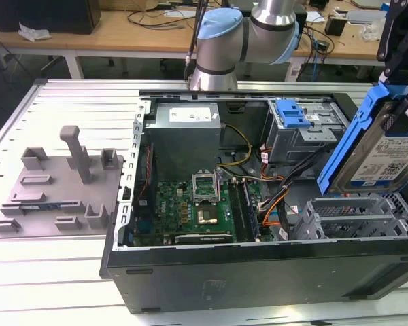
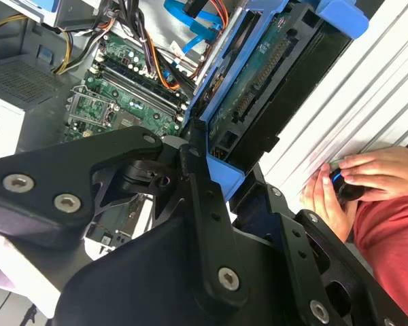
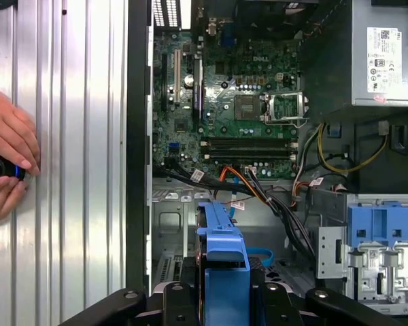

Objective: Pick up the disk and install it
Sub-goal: 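Insert the disk into the insertion slot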

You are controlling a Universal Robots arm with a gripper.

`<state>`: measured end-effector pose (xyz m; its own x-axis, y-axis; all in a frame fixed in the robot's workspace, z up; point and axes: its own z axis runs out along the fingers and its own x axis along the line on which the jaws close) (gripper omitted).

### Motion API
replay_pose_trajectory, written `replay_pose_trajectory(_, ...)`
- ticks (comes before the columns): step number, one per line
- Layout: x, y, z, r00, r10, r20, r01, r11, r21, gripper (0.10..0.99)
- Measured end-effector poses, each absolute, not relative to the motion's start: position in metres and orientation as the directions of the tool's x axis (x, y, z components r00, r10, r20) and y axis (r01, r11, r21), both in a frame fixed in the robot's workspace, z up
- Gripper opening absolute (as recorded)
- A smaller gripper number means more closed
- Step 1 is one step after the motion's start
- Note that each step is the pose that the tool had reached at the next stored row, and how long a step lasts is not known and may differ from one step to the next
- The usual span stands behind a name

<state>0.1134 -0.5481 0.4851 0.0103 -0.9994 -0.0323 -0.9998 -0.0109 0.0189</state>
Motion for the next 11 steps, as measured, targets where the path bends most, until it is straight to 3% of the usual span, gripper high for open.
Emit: replay_pose_trajectory(11, 0.1151, -0.5482, 0.4798, 0.013, -0.999, -0.032, -1.000, -0.014, 0.019, 0.365)
